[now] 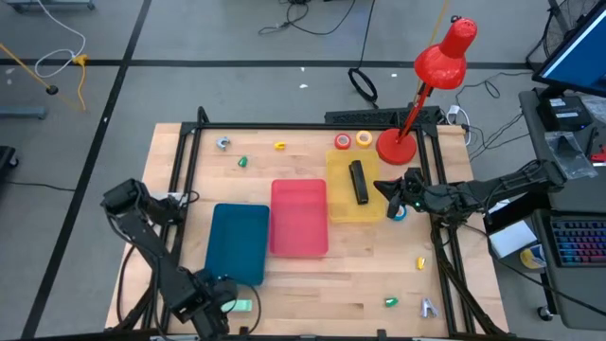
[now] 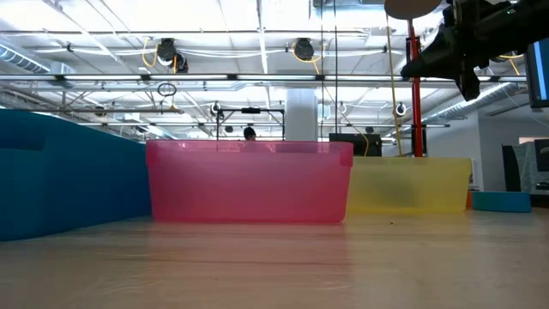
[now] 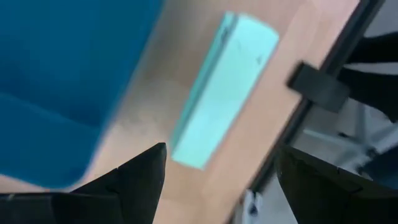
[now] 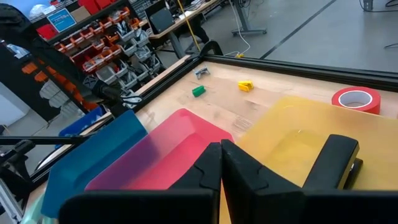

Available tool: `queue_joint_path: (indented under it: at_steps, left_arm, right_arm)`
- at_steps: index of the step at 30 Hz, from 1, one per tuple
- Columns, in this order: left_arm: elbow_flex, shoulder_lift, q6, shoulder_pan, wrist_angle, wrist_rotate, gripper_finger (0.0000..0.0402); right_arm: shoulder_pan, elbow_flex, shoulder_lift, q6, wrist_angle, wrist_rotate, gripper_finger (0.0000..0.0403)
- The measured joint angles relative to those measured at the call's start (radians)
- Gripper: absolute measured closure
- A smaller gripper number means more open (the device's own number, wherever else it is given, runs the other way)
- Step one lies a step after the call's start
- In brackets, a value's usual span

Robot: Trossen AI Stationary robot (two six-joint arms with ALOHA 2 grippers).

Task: Pick and place Stapler, Stapler remover, tape
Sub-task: Put the light blue stapler into the yellow bin

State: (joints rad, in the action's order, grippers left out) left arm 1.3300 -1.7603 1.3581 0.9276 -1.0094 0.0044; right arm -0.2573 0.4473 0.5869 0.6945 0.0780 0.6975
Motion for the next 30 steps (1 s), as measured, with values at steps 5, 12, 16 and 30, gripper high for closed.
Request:
queue_joint_path:
  at_steps: [5, 12, 16, 30]
  left_arm:
    - [0.000, 0.000, -0.037, 0.015, -0.040, -0.087, 0.0108]
    - [0.000, 0.000, -0.104, 0.027, -0.036, -0.110, 0.0108]
    - [0.000, 0.000, -0.107, 0.033, -0.029, -0.109, 0.0108]
    - [-0.002, -0.053, -0.202, 0.050, 0.059, -0.096, 0.0108]
  right_arm:
    - [0.000, 0.000, 0.000, 0.000, 0.000, 0.000, 0.0402]
    - [0.000, 0.000, 0.000, -0.002, 0.000, 0.001, 0.0402]
    - [0.000, 0.000, 0.000, -0.003, 0.000, 0.003, 0.0401]
    - [0.000, 0.000, 0.000, -0.003, 0.001, 0.004, 0.0401]
